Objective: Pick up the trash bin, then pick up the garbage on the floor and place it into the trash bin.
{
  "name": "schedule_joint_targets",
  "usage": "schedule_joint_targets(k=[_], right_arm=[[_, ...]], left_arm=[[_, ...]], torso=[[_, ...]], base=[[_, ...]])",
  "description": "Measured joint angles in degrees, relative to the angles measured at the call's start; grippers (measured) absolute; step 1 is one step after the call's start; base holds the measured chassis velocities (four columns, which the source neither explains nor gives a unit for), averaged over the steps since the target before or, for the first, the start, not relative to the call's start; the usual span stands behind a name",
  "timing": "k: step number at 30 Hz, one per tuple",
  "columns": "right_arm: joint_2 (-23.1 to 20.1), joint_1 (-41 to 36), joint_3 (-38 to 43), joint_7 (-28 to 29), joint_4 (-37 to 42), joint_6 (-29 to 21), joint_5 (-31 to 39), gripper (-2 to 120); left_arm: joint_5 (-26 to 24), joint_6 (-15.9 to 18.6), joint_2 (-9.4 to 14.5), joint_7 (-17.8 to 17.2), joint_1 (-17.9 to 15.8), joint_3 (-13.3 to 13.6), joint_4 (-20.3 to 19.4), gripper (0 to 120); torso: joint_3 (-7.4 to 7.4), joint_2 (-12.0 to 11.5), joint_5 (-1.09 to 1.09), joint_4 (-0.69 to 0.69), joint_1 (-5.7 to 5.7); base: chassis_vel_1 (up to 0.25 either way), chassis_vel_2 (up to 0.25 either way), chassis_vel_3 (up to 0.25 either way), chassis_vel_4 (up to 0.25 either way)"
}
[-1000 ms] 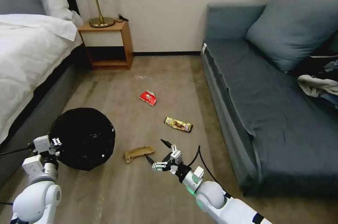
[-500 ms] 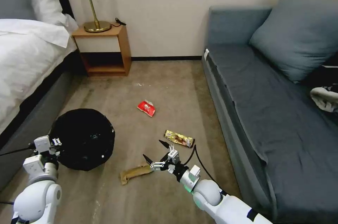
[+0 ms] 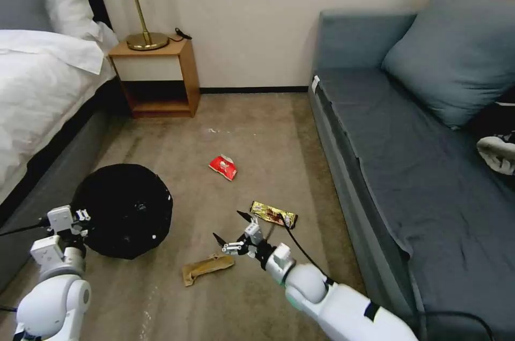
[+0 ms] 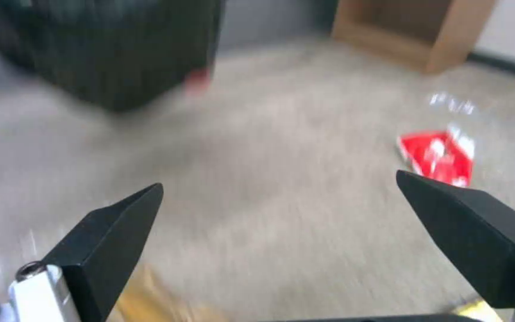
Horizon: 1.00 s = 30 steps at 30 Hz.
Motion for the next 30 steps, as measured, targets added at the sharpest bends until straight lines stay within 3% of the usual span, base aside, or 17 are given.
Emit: schedule_joint_targets(k=[3, 4, 5, 8, 13, 23, 30], right_arm=[[-0.4, 4.5, -3.9, -1.0, -0.5, -9.0, -0.4, 100], [-0.5, 7.1, -5.8, -4.2, -1.0, -16.2, -1.2, 100], [-0.5, 7.1, -5.8, -4.2, -1.0, -16.2, -1.2, 100], [0.1, 10.5, -7.0, -13.8, -3.5, -23.3, -5.6, 100], [3.4, 13.0, -7.4, -19.7, -9.4, -22.3, -9.4, 100], [9.7, 10.1, -3.8, -22.0, -17.4, -14.2, -15.1, 100], [13.0, 8.3, -1.5, -23.2, -22.2, -12.2, -19.2, 100]], left_arm=[[0.1, 0.1, -0.4, 0.0, 0.0, -0.5, -0.8, 6], [0.1, 0.2, -0.8, 0.0, 0.0, -1.0, -1.1, 6], [0.1, 0.2, -0.8, 0.0, 0.0, -1.0, -1.1, 6], [0.1, 0.2, -1.2, 0.0, 0.1, -1.8, -1.1, 6], [0.2, 0.1, -1.6, 0.0, 0.2, -2.7, -0.9, 6], [0.8, 0.1, -2.0, 0.0, -0.1, -2.5, -0.8, 6], [1.4, 0.2, -2.5, 0.0, 0.1, -2.4, -1.6, 6]], torso=[[0.00, 0.0, -0.01, 0.01, 0.00], [0.00, 0.0, -0.01, 0.00, 0.00], [0.00, 0.0, -0.01, 0.00, 0.00], [0.00, 0.0, -0.01, -0.01, 0.00], [0.00, 0.0, -0.02, 0.01, 0.00], [0.00, 0.0, -0.02, 0.00, 0.00], [0.00, 0.0, -0.02, 0.00, 0.00]], base=[[0.000, 0.000, 0.000, 0.000], [0.000, 0.000, 0.000, 0.000], [0.000, 0.000, 0.000, 0.000], [0.000, 0.000, 0.000, 0.000], [0.000, 0.000, 0.000, 0.000], [0.000, 0.000, 0.000, 0.000], [0.000, 0.000, 0.000, 0.000]])
